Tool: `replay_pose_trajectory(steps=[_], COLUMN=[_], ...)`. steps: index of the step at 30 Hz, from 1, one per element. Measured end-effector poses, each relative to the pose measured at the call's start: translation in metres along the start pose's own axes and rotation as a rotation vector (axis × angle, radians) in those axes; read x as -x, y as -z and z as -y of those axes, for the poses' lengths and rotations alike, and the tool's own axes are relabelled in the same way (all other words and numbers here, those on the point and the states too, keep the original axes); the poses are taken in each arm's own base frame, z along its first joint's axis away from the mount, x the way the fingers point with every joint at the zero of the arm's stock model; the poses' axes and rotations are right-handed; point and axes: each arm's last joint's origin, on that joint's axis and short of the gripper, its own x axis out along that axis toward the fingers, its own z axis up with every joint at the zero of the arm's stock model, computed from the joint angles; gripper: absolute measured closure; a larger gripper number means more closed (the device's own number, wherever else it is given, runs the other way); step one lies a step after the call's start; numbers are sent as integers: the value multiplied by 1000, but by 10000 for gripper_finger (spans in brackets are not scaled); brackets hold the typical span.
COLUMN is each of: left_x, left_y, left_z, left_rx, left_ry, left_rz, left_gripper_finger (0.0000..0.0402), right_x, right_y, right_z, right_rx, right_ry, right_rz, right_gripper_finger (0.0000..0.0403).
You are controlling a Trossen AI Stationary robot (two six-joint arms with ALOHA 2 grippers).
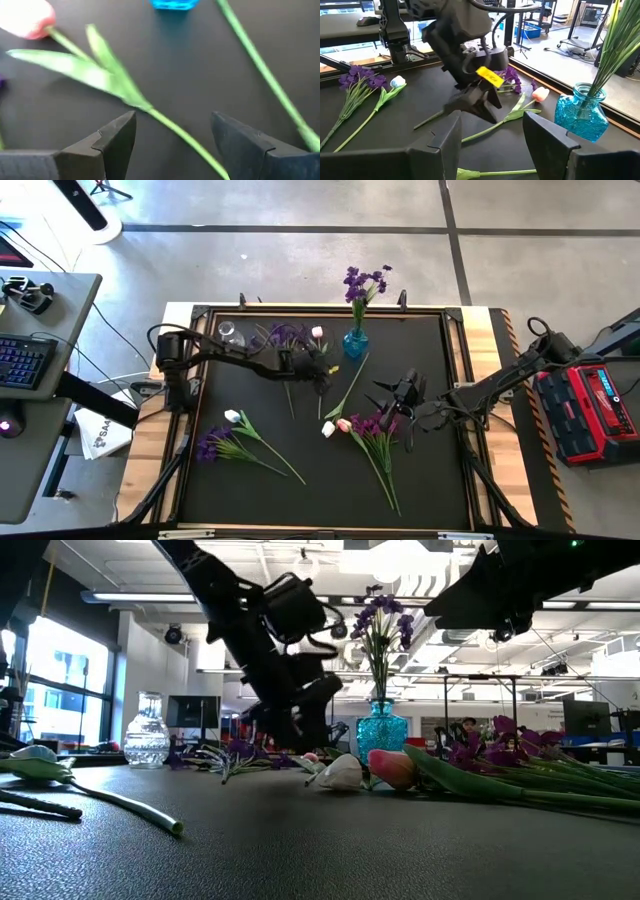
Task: Sort flowers into vase by color
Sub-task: Put the top pink tulip into the transparent vase
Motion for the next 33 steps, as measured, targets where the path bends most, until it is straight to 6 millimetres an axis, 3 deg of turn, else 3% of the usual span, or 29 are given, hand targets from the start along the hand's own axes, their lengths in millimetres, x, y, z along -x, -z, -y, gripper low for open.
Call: replay_pose_trajectory(steps=[6, 21, 27, 33], left_x=[-6, -39, -41, -47], left_y=[-10, -2, -6, -15], left_z=[-19, -29, -37, -57], left_rx=[26, 15, 33, 78], left_ry=[-51, -69, -17, 54], left_rz=[11, 2, -24, -60], left_gripper_finger=[159, 166, 212, 297], right_x=[0, 0, 0, 0], right_y=[0, 0, -1, -1], right_z=[0, 0, 0, 0], right_rx=[1, -10, -11, -12], right_ry=[0, -1, -1, -2], right_rz=[0, 3, 5, 5], right_gripper_finger=[219, 219, 219, 219])
